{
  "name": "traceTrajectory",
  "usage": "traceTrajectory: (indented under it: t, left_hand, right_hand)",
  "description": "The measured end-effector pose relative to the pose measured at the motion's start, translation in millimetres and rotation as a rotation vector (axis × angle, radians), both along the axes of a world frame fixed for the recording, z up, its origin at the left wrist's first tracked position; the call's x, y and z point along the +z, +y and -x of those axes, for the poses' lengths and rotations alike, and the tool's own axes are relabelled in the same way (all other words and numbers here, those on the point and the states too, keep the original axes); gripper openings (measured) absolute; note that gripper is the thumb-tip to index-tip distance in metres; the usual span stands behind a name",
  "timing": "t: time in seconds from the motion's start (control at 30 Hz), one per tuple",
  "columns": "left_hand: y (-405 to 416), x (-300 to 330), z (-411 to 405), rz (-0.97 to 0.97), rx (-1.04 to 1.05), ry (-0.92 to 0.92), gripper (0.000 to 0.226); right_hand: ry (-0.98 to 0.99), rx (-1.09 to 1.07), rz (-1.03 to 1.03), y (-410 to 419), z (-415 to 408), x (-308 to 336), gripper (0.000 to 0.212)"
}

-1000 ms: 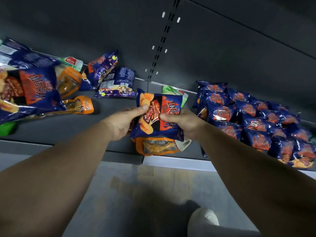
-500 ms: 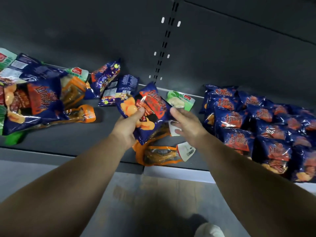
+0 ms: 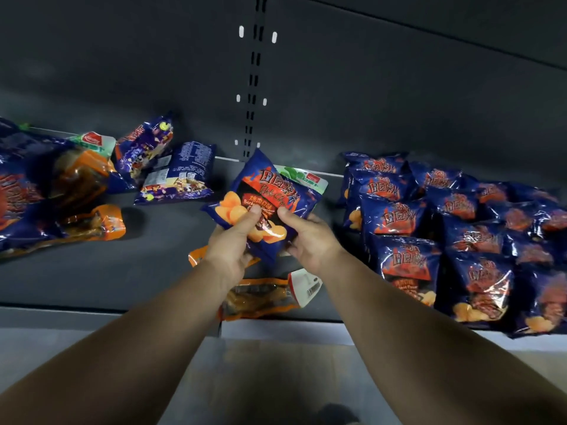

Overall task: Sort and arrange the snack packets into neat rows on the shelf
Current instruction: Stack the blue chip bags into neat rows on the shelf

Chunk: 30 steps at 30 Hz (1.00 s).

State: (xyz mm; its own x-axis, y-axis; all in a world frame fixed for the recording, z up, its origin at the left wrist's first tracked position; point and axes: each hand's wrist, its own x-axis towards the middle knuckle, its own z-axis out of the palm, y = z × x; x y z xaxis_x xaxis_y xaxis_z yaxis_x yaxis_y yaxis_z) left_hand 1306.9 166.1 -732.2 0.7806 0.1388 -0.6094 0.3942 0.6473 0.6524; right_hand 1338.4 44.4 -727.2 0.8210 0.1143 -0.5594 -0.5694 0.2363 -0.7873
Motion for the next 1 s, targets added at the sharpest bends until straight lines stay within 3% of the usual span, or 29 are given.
traceTrajectory:
  t: [0.1, 0.23, 0.3, 0.43, 0.57, 0.7, 0.77, 0.9, 1.0]
  left_hand:
    - [6.8, 1.5, -2.7, -0.092, -0.045, 0.024, 0.042]
    - [33.3, 3.6, -13.4, -0.275, -0.063, 0.005, 0.073]
    - [36.7, 5.5, -15.7, -0.354, -0.183, -0.011, 0.086]
    - [14.5, 2.2, -18.5, -0.501, -0.408, -0.025, 0.056]
    - [0.6, 4.8, -33.1, -0.523, -0.317, -0.083, 0.035]
    - [-7.5, 9.6, -53.2, -0.568, -0.201, -0.217, 0.059]
    - [-15.1, 4.0, -61.6, -0.612, -0.057, -0.195, 0.056]
    - [-44.6, -13.0, -63.0, -1.021, -0.068, -0.179, 0.044]
    - [-63.3, -25.8, -65.1, -1.423, -0.420, -0.178, 0.056]
  right_hand:
    - [-0.027, -0.022, 0.027, -10.8, -15.8, 2.5, 0.019]
    - [-0.109, 0.130, 0.125, -27.3, -30.7, 4.6, 0.018]
    - [-0.118, 0.205, 0.145, -32.2, -31.5, 1.8, 0.020]
    - [-0.112, 0.233, 0.145, -40.4, -29.0, -7.3, 0.028]
    - [-0.161, 0.187, 0.162, -44.0, -43.7, -5.1, 0.034]
    - [-0.260, 0.097, 0.218, -47.9, -66.4, 7.4, 0.027]
    - [-0.251, 0.023, 0.201, -54.1, -72.4, 12.0, 0.026]
    - [-0.212, -0.128, 0.239, -67.1, -78.5, 11.6, 0.026]
    - [-0.238, -0.200, 0.338, -72.6, -81.7, 15.5, 0.029]
